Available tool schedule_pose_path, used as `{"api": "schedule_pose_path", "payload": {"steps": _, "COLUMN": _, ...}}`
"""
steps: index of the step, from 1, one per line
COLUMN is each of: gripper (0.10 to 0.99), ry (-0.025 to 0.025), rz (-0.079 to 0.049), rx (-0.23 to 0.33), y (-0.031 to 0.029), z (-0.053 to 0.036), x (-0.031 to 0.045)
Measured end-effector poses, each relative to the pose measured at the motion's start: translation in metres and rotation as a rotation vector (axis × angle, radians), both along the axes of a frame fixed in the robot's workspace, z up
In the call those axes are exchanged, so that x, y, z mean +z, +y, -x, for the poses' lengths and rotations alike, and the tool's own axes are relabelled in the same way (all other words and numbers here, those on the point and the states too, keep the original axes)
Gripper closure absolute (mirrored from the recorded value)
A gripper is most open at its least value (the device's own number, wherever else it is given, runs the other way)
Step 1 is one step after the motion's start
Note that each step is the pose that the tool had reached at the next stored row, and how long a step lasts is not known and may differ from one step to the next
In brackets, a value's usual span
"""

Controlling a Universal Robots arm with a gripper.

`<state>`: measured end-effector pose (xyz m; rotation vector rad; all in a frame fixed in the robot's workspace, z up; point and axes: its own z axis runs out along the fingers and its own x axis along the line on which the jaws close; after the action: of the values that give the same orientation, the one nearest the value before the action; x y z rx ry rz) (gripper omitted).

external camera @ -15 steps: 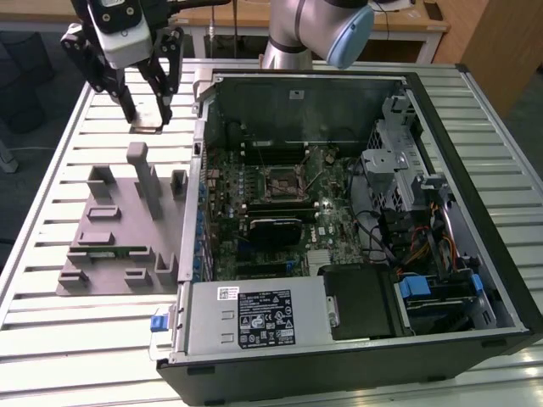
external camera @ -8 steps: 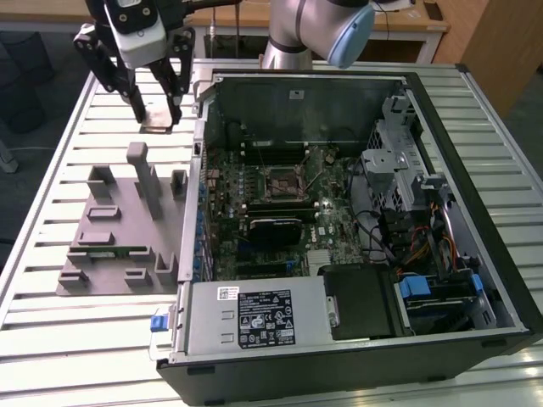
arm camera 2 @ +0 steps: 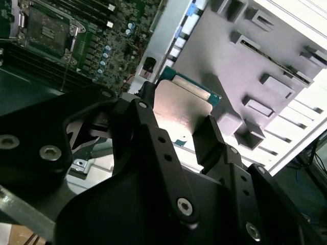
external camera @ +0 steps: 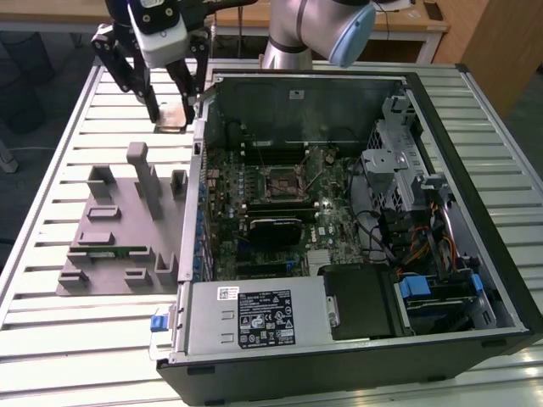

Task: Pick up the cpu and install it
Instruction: 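Pick up the cpu and move it towards the insertion slot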

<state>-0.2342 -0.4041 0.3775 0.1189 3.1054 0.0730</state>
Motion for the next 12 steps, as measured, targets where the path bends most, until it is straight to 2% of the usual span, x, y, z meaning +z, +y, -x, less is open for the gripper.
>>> {"api": "schedule_pose_path", "payload": {"steps": 12, "gripper": 0.545, "ry": 0.0018, "rz": 0.0, "rx": 0.0, "y": 0.0, "z": -0.0299, "x": 0.0}}
